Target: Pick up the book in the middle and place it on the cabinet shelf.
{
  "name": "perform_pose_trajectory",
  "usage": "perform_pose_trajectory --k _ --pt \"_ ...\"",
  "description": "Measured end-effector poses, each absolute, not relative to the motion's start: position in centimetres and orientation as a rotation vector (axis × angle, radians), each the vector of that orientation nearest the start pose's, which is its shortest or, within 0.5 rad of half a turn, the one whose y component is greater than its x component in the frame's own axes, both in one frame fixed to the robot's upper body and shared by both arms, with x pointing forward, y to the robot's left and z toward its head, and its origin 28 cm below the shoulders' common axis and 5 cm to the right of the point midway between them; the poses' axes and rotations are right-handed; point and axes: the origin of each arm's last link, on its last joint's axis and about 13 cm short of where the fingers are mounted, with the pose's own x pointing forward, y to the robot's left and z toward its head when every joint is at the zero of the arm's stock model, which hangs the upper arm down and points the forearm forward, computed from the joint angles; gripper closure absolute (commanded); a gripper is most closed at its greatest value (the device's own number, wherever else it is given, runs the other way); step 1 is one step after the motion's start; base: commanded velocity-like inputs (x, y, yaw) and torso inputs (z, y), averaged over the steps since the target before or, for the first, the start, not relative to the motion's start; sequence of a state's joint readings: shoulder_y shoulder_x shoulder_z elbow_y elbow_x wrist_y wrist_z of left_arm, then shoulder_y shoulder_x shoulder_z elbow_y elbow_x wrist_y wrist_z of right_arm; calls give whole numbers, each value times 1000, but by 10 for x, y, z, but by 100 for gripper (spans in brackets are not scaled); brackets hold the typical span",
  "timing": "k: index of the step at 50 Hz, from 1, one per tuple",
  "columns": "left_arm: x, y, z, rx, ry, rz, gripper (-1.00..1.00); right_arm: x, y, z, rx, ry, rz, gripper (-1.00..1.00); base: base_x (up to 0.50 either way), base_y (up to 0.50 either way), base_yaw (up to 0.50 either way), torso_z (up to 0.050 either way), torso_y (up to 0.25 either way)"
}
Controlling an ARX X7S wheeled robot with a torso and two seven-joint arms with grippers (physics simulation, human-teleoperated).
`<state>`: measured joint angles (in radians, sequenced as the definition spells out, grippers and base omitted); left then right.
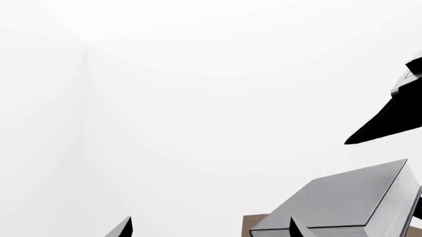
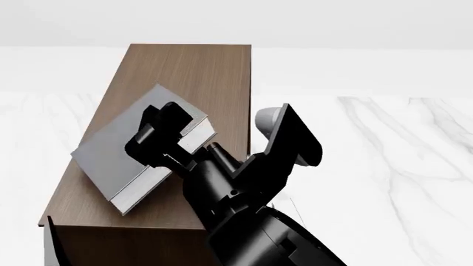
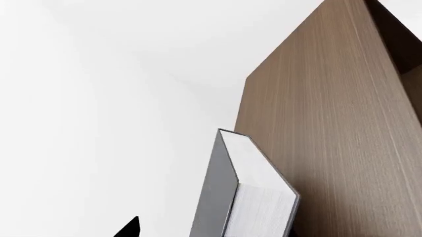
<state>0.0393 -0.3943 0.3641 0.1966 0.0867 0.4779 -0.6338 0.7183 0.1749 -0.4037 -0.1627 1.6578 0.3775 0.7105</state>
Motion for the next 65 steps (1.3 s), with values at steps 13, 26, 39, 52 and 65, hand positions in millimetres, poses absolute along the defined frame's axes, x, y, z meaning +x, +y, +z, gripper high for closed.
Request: perform_pose_trajectory --k 13,26,39,52,65 --pt "188 210 66 135 -630 118 -100 274 -16 212 921 290 475 -100 0 0 0 0 0" --pt "189 210 66 136 -629 121 -100 285 -31 206 820 185 304 -100 0 0 0 0 0" --pt "189 210 65 136 -629 120 -100 292 -47 202 732 120 149 -100 0 0 0 0 0" --pt "189 209 64 134 -626 118 -100 293 -52 201 705 92 98 -100 0 0 0 0 0" --pt "189 209 65 131 -625 120 -100 290 -66 199 696 63 41 -100 0 0 0 0 0"
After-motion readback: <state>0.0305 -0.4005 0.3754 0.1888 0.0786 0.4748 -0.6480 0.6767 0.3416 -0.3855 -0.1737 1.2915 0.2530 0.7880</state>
